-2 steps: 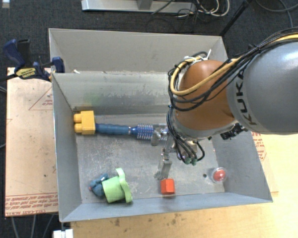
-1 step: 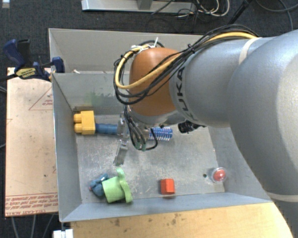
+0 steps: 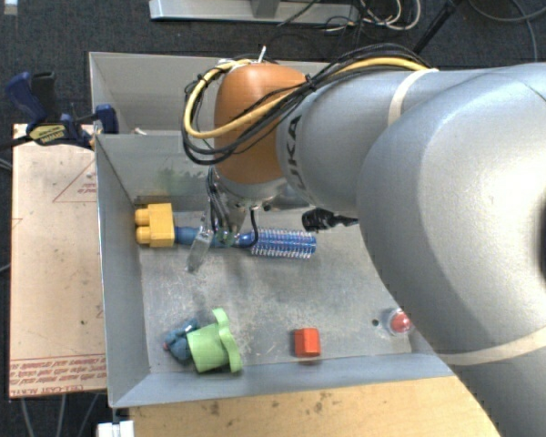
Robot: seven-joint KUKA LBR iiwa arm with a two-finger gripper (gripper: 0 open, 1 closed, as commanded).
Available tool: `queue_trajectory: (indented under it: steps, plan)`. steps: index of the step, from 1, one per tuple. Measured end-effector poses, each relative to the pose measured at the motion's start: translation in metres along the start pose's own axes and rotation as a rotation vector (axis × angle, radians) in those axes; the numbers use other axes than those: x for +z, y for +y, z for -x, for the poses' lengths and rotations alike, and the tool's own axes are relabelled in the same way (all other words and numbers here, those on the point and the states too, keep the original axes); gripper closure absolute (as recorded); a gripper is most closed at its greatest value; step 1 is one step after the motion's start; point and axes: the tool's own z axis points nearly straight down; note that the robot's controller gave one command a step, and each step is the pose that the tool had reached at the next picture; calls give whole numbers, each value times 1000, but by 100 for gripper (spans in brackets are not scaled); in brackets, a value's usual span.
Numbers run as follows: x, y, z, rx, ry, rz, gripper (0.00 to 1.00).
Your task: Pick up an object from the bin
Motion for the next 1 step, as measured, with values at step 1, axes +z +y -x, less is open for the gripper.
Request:
queue_trajectory:
  steps: [1]
  plan:
    - [62,-16,31,-6,2,-4,0]
